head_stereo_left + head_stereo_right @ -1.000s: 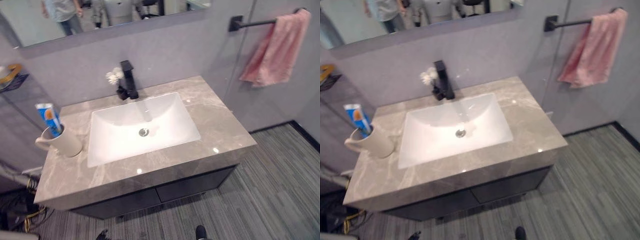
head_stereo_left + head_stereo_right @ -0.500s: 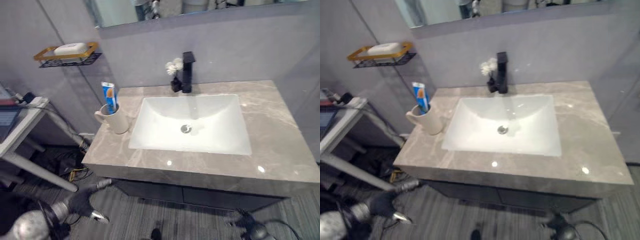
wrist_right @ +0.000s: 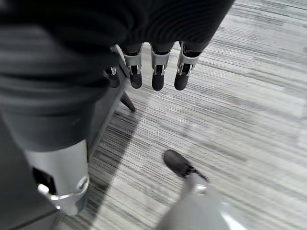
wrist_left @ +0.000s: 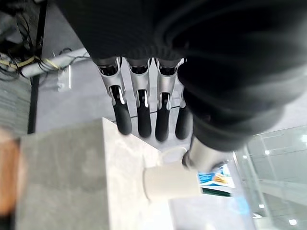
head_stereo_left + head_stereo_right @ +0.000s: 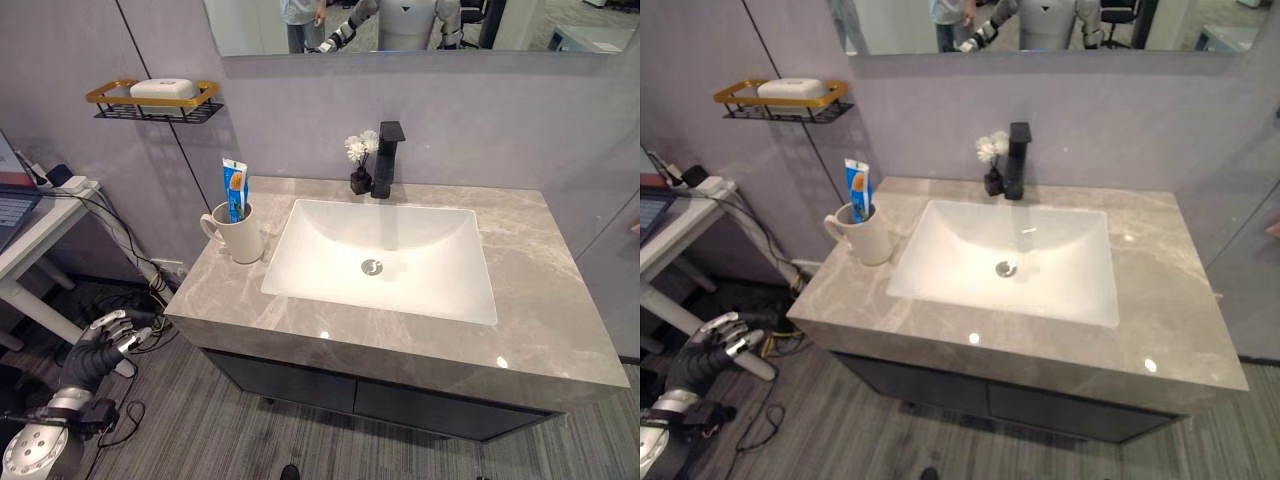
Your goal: Put brush and paste in cup on sink, flatten towel.
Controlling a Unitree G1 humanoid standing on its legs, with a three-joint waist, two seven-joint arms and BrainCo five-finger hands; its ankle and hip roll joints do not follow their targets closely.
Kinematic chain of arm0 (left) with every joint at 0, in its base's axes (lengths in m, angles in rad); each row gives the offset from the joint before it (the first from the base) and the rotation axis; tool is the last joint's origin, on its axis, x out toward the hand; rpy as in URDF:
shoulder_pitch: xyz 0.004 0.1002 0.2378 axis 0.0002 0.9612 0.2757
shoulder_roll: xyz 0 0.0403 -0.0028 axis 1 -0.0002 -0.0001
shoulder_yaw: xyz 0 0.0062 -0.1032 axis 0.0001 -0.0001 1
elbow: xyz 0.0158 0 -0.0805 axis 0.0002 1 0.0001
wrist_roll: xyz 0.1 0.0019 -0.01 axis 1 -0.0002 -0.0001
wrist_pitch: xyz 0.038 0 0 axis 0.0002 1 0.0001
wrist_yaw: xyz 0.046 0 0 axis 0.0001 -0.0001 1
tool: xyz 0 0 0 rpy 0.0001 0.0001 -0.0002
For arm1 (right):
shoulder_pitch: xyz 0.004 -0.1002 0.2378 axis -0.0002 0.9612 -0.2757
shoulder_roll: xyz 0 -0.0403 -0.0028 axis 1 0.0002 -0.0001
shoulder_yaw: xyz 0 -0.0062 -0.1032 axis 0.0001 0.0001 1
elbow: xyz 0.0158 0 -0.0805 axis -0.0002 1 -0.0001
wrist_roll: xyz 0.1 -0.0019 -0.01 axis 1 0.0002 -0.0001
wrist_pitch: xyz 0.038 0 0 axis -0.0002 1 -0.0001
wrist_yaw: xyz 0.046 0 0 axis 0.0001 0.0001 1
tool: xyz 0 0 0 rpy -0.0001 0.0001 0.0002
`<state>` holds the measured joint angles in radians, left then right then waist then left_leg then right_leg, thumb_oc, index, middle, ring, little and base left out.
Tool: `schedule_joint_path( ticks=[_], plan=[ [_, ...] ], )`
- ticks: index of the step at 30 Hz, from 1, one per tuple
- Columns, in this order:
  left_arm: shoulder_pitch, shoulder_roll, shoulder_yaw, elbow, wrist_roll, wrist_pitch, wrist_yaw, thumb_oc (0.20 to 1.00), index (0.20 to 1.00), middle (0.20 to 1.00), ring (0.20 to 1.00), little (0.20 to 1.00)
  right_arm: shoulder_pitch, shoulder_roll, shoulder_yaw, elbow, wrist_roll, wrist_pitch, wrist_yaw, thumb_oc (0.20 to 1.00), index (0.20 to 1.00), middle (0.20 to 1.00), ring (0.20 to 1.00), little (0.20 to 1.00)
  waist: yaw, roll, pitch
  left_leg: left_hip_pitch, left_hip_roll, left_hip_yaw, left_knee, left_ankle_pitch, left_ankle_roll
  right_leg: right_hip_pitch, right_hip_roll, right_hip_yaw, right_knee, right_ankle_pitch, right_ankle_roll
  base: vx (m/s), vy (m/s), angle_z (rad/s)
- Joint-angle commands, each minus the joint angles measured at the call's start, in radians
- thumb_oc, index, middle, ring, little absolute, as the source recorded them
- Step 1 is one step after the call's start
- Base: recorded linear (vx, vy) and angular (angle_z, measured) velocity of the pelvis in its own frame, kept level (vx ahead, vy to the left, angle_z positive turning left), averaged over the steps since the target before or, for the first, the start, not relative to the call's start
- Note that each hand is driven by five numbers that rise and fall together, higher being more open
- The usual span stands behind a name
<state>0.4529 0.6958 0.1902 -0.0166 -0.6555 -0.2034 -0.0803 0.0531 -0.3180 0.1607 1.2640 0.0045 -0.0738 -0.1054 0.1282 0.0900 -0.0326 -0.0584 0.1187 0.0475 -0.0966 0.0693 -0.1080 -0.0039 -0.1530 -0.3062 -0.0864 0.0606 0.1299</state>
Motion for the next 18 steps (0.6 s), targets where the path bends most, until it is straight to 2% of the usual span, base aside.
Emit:
schedule_joint_path(
  ticks=[1,11,15,18],
  plan=[
    [-0.069,-0.006,0.053,-0.033,0.036,-0.056,0.041,0.2,0.2,0.2,0.2,0.2,-0.068,0.008,0.034,-0.014,0.011,-0.021,-0.019,1.0,1.0,1.0,1.0,1.0,-0.027,-0.024,0.041,-0.002,0.005,0.043,0.009,0.049,-0.013,-0.004,-0.031,0.079,-0.001,0.067,0.037,0.02,0.035,-0.07],
    [-0.128,0.004,0.032,-0.029,0.003,-0.044,0.017,0.2,0.2,0.2,0.2,0.2,-0.047,-0.013,-0.012,0.06,-0.003,0.007,-0.022,1.0,1.0,1.0,1.0,1.0,-0.077,-0.018,0.06,-0.011,0.004,0.106,0.009,0.033,-0.008,-0.075,-0.043,0.144,-0.001,0.095,0.049,0.01,0.03,-0.29],
    [-0.162,0.1,0.013,-0.013,0.021,-0.029,0.011,0.2,0.2,0.2,0.2,0.2,-0.05,-0.05,0.087,-0.035,-0.121,0.004,-0.036,1.0,1.0,1.0,1.0,1.0,-0.089,-0.014,0.089,-0.05,0.001,0.109,0.009,0.044,-0.01,-0.12,-0.047,0.154,-0.001,0.11,0.051,-0.03,0.024,-0.16],
    [-0.196,0.161,0.002,0.04,0.067,-0.019,0.03,0.2,0.2,0.2,0.2,0.2,-0.06,-0.07,0.098,-0.091,-0.108,-0.002,-0.036,1.0,1.0,1.0,1.0,1.0,-0.099,-0.015,0.104,-0.079,-0.002,0.112,0.009,0.051,-0.012,-0.149,-0.048,0.158,-0.001,0.119,0.054,-0.01,0.007,-0.02]
  ],
)
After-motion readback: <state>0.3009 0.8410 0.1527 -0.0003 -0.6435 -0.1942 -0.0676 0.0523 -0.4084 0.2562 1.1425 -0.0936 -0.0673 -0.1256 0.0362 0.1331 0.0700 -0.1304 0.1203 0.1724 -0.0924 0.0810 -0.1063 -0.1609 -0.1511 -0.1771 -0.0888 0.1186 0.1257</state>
